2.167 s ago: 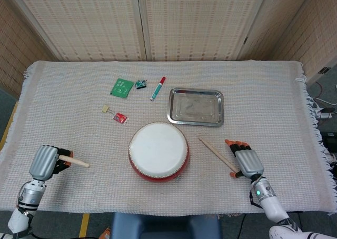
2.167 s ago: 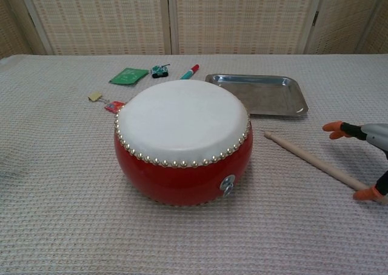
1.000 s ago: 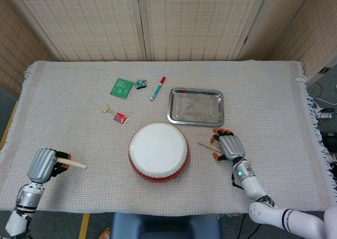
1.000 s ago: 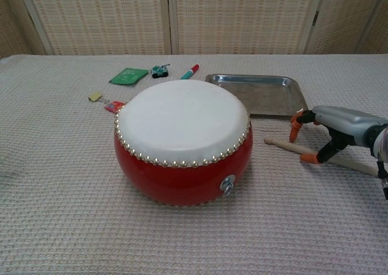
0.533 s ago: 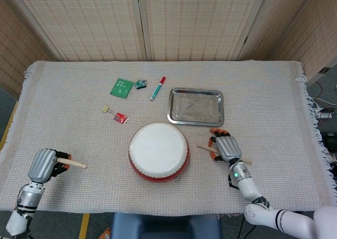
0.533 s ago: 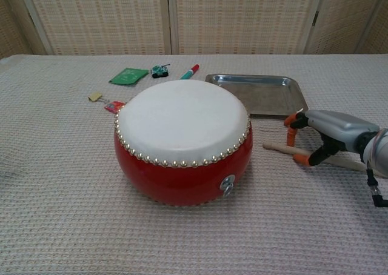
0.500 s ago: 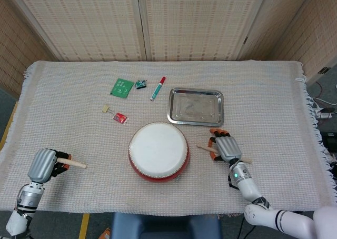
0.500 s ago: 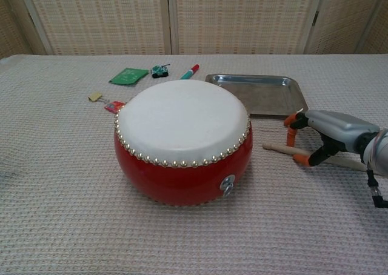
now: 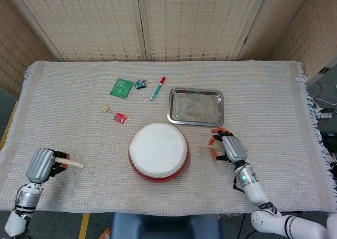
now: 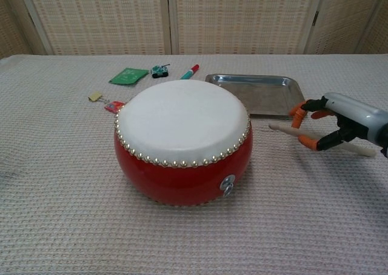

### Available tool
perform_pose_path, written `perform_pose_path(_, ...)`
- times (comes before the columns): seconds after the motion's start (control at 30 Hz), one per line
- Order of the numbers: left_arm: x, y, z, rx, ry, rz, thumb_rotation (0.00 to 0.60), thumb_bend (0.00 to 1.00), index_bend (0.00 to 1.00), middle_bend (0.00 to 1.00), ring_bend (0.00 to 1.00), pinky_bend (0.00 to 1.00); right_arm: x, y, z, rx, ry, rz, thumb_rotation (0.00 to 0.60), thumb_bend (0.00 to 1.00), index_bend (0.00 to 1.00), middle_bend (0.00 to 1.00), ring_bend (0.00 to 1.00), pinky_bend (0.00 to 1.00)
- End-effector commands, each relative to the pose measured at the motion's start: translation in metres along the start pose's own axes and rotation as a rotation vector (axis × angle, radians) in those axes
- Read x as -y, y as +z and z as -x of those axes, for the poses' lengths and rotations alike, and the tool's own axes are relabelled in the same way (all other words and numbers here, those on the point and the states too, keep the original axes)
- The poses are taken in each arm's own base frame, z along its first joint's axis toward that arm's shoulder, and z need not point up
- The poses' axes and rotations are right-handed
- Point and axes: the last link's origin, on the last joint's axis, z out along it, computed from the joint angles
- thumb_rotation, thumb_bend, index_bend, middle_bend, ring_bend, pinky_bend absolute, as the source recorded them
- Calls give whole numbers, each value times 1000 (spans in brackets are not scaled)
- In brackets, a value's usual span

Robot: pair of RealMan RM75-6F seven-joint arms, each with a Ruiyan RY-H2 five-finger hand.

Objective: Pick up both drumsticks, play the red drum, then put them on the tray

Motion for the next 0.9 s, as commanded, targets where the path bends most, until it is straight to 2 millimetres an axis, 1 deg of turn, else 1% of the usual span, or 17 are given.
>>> perform_pose_path(0.03,-1,0,-1,-3,1,4,600,650,1000,1000,1000,1000,2,-17,-46,-33,407,-41,600,410,622,201,74,161)
perform_pose_path(0.07,-2,0,-2,-4,1,5,600,650,1000,1000,1000,1000,-1,-20,-55,-30,494,-46,600,410,620,205,80,162)
perform_pose_path(0.13,-3,-1,-2,-4,1,7,600,650,1000,1000,1000,1000,-6,-25,-66,-20,626,-54,600,410,613,214,92,165)
perform_pose_path(0.2,-4,-1,-2,-3,2,10,600,650,1000,1000,1000,1000,-14,-28,-75,-9,763,-61,600,409,600,221,103,168)
perform_pose_path(0.27,-5,-1,-2,-1,3,12,600,650,1000,1000,1000,1000,-22,-29,-79,7,850,-68,600,409,582,225,110,170)
perform_pose_path(0.33,-7,0,-2,0,3,16,600,650,1000,1000,1000,1000,-34,-30,-78,44,916,-62,600,409,547,230,125,181)
perform_pose_path(0.4,-9,1,-2,2,2,21,600,650,1000,1000,1000,1000,-43,-27,-75,71,995,-56,600,410,535,243,147,198)
perform_pose_path(0.47,-11,2,-2,6,-2,25,600,650,1000,1000,1000,1000,-46,-22,-72,93,1080,-60,600,410,527,259,171,219)
perform_pose_path(0.53,-12,2,-1,9,0,29,600,645,1000,1000,1000,1000,-49,-16,-69,116,1166,-71,600,409,522,261,174,222)
perform_pose_path(0.57,-13,3,-1,10,0,32,600,642,1000,1000,1000,1000,-51,-13,-67,131,1195,-76,600,409,520,262,174,222)
perform_pose_path(0.67,-14,2,0,14,2,32,600,639,1000,1000,1000,1000,-57,-6,-59,185,1177,-64,600,410,515,262,174,223)
perform_pose_path(0.73,-13,2,0,17,2,29,600,639,1000,1000,1000,1000,-58,-2,-58,201,1191,-77,600,410,506,262,174,225)
perform_pose_path(0.9,-12,0,1,26,0,24,600,640,1000,1000,1000,1000,-64,3,-52,215,1199,-95,600,409,392,262,174,229)
